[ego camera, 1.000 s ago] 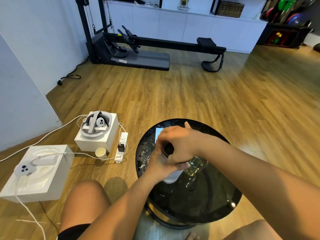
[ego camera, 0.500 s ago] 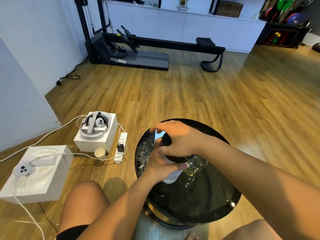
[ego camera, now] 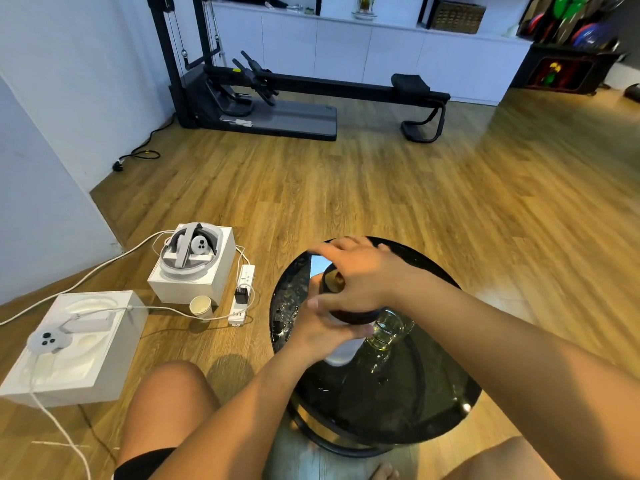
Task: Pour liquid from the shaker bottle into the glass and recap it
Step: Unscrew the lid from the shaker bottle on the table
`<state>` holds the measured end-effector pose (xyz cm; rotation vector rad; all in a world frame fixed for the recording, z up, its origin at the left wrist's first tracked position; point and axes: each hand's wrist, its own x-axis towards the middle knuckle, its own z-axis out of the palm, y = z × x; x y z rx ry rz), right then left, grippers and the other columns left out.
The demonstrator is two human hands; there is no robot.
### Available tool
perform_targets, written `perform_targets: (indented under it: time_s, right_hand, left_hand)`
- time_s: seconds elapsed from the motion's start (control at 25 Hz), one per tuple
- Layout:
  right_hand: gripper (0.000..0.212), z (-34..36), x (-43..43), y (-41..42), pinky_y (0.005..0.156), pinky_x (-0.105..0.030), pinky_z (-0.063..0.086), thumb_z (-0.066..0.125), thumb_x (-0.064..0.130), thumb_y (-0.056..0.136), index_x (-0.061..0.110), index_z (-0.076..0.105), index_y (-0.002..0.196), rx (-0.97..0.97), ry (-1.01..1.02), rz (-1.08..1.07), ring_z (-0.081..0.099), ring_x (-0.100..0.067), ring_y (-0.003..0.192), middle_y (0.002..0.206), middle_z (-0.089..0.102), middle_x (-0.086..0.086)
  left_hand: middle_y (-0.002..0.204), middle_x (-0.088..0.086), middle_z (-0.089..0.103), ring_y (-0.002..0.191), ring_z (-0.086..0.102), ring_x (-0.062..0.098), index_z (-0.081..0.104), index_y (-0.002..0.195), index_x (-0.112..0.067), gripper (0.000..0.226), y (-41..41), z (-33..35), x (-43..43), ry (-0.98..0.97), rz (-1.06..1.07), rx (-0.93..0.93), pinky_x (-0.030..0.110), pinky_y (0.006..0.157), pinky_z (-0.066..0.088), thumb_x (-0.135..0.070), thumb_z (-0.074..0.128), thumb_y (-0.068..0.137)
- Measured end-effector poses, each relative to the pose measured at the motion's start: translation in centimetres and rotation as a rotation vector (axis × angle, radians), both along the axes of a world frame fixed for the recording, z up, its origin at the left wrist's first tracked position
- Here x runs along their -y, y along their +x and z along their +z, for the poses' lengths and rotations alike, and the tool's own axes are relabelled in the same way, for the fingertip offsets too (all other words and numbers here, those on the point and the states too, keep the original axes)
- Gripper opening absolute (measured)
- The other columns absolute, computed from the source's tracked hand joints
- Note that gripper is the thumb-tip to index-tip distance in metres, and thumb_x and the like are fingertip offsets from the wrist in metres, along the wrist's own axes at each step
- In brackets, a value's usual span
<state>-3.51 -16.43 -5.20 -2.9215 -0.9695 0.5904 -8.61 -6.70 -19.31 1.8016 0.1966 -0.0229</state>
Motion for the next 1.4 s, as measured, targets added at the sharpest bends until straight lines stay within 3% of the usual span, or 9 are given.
perform_targets:
  time_s: [0.12,0.4,0.48,0.56,0.68,0.84,1.0,1.12,1.4]
  right_hand:
    - [0.085,-0.8,-0.2,0.5,0.094,-0.049,0.040,0.030,0.085,0.077,0.037,0.028,0.147,0.051,-0.131,-0.211,0.041,-0.038,0.130,0.148,0.038,-0.009]
    - [0.031,0.4,-0.2,0.7,0.086,-0.040,0.047,0.068,0.039,0.074,0.031,0.063,0.104,-0.114,0.225,0.095,0.055,-0.014,0.098,0.098,0.062,0.010]
    - [0.048,0.8,-0.2,1.2,0.085,-0.038,0.050,0.066,0.057,0.076,0.031,0.058,0.117,-0.014,0.283,0.021,0.057,-0.016,0.102,0.108,0.063,0.006]
    - [0.076,0.5,-0.1,1.2,0.081,-0.040,0.051,0.054,0.076,0.075,0.031,0.043,0.136,0.144,-0.025,-0.040,0.056,-0.024,0.110,0.121,0.059,0.000]
    - [0.083,-0.6,-0.1,0.8,0.073,-0.036,0.047,0.057,0.072,0.076,0.028,0.033,0.143,0.089,-0.144,-0.104,0.057,-0.030,0.105,0.120,0.054,-0.005]
    - [0.081,-0.1,-0.1,0.9,0.087,-0.045,0.050,0.078,0.037,0.065,0.037,0.037,0.134,-0.072,-0.062,0.168,0.049,-0.024,0.114,0.125,0.044,0.005]
    - [0.083,0.0,0.0,0.7,0.100,-0.048,0.041,0.055,0.076,0.075,0.040,0.030,0.145,0.065,0.009,0.078,0.040,-0.025,0.132,0.143,0.045,0.003]
    - [0.083,-0.7,-0.2,1.0,0.084,-0.043,0.045,0.025,0.083,0.082,0.032,0.029,0.148,0.159,-0.215,-0.116,0.051,-0.034,0.122,0.139,0.050,-0.009]
    - [0.038,0.4,-0.3,0.8,0.113,-0.055,0.020,0.061,0.052,0.078,0.035,0.058,0.112,-0.082,0.068,0.164,0.049,-0.018,0.111,0.106,0.062,0.010]
  left_hand:
    - [0.120,-0.010,0.062,0.119,0.060,0.014,0.040,0.136,-0.028,0.108,-0.1,-0.2,-0.1,0.001,-0.021,-0.028,0.036,0.101,0.051,-0.041,0.099,0.046]
    - [0.124,-0.013,0.060,0.121,0.059,0.012,0.036,0.145,-0.028,0.121,-0.3,0.3,0.0,0.015,-0.013,-0.014,0.030,0.100,0.049,-0.047,0.096,0.041]
    - [0.117,-0.017,0.057,0.119,0.056,0.010,0.041,0.136,-0.028,0.104,-0.3,0.3,-0.1,0.018,-0.007,-0.037,0.027,0.097,0.046,-0.036,0.100,0.051]
    - [0.116,-0.015,0.061,0.118,0.059,0.010,0.041,0.122,-0.039,0.090,-0.2,-0.1,-0.2,0.008,-0.019,-0.037,0.025,0.093,0.047,-0.032,0.100,0.054]
    - [0.118,-0.011,0.066,0.117,0.063,0.012,0.037,0.114,-0.049,0.091,-0.3,0.1,-0.3,0.003,-0.022,-0.028,0.025,0.091,0.051,-0.039,0.099,0.049]
    - [0.121,-0.019,0.062,0.118,0.061,0.010,0.035,0.129,-0.040,0.107,-0.3,0.3,-0.1,0.012,-0.016,-0.001,0.036,0.104,0.050,-0.051,0.094,0.040]
    - [0.115,-0.017,0.064,0.114,0.062,0.011,0.044,0.129,-0.025,0.095,-0.2,0.1,-0.1,-0.011,-0.024,-0.044,0.028,0.097,0.047,-0.034,0.100,0.053]
    - [0.125,-0.008,0.061,0.121,0.057,0.014,0.038,0.132,-0.032,0.099,-0.3,0.0,-0.2,0.009,-0.019,-0.061,0.032,0.100,0.047,-0.035,0.100,0.054]
    - [0.113,-0.024,0.060,0.114,0.062,0.005,0.042,0.127,-0.037,0.092,-0.3,0.2,0.0,0.012,-0.014,0.004,0.018,0.089,0.047,-0.027,0.100,0.056]
